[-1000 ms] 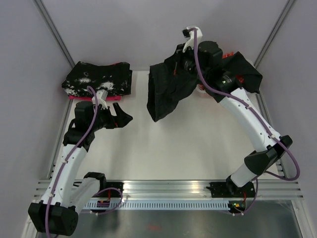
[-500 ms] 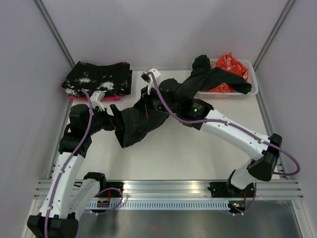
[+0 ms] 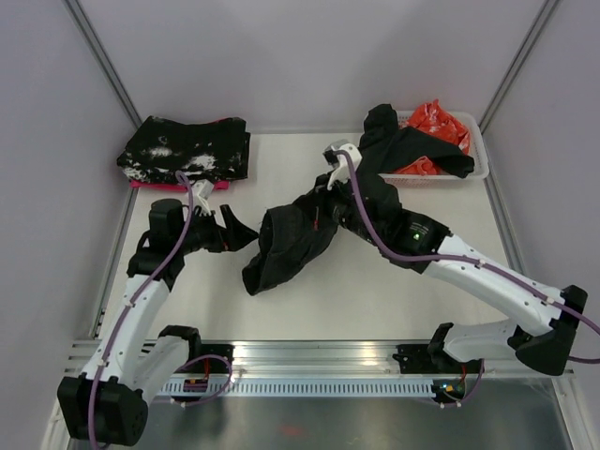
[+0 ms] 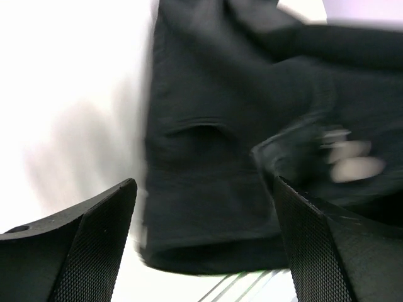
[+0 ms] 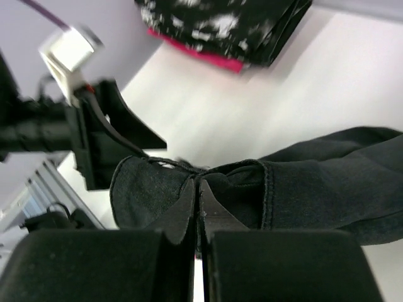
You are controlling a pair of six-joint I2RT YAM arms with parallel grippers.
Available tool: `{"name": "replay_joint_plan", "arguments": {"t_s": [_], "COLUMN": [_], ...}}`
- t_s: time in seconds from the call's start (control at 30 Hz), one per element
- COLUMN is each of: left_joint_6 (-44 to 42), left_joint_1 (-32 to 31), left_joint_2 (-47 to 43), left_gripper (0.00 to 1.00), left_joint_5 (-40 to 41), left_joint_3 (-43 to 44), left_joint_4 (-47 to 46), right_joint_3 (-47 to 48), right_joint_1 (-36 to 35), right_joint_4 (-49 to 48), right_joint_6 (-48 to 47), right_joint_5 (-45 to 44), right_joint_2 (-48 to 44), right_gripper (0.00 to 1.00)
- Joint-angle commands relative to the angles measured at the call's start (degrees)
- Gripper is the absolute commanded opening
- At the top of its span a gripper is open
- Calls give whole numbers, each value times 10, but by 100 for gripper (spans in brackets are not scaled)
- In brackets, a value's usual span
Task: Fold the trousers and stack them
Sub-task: Move the trousers to the center of the board
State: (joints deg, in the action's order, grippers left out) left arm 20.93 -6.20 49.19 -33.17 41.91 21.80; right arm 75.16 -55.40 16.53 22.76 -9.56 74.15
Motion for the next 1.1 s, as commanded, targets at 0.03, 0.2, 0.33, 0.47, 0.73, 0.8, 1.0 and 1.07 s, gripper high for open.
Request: {"name": "replay_joint_plan", "arguments": {"t_s": [0.03,0.2,0.33,0.47,0.73,0.8,1.0,1.07], "left_joint_6": [-19,-8,12,-4,-69,-58,-56,-57], "left_joint_1": [-7,-14,-21,-49,-194,-210,-257,-276], "left_joint_2": [36,52,47,0,73,93,111,118], "left_gripper": [91,90,90,90,87,86,85,85], "left_joint_5": [-57,-38,-47,-86,62,79,80,77], "left_joint_3": [-26,-29,-36,-54,-3,-11,-12,-12], "left_joint_4": [-58,-53,-50,-60,33,21,-14,-32], "right_joint_3": [-16,-69,-97,-137,-170,-176,-188,-189], "right_joint_1": [-2,13,53,90,169,177,194,198], "right_joint_4": [-26,-8,13,38,47,47,45,44], "right_joint_6": [20,71,98,115,120,115,106,105], "right_joint_5": [-82,-131,-129,-128,-67,-63,-38,-41], "right_joint_2": [-41,-70,-95,-124,-162,-162,-161,-156], "right_gripper": [0,0,0,0,0,0,0,0]}}
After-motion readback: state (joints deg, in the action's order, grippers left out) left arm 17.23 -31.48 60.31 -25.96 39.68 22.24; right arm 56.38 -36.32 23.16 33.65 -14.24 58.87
